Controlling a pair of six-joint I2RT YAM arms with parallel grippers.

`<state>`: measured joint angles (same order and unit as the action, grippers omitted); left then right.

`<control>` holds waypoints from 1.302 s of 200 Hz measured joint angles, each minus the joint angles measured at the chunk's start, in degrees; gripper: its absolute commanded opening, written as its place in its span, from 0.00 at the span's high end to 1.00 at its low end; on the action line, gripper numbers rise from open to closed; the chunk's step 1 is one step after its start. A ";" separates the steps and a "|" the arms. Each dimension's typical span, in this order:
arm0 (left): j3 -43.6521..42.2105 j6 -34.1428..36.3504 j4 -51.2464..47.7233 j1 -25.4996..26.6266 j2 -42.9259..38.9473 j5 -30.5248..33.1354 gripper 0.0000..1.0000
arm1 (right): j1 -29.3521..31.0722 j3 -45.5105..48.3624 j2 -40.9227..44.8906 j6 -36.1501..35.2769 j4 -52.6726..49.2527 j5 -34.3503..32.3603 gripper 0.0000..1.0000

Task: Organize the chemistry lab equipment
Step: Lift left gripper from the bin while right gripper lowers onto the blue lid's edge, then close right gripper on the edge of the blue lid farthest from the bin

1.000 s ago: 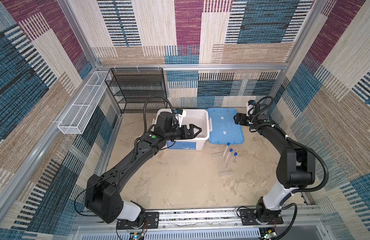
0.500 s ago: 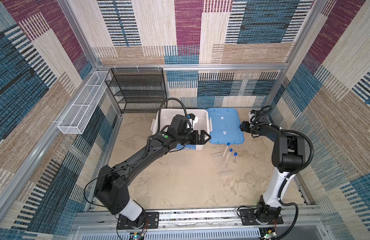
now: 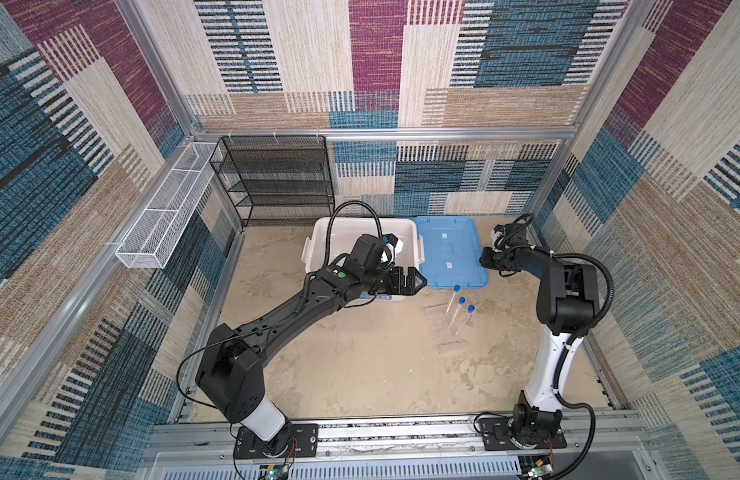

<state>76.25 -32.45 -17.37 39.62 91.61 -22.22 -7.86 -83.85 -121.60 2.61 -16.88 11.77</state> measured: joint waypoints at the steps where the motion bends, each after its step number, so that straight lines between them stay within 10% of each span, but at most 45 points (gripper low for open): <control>1: 0.02 0.00 0.00 0.02 0.02 0.02 0.01 | 0.00 0.00 -0.02 0.00 0.00 -0.02 0.75; 125: 0.07 0.04 -0.07 0.42 -0.39 1.01 0.01 | 1.49 -4.15 -3.91 -2.86 0.22 -3.10 0.92; 260: -2.14 0.37 -0.48 0.42 -4.28 2.47 0.01 | 1.53 2.84 12.59 -0.50 -0.79 -6.43 1.00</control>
<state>74.11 -32.08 -17.85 40.03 87.33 -19.75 -6.33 -81.01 -109.01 2.11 -17.67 5.34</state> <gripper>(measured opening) 0.995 0.057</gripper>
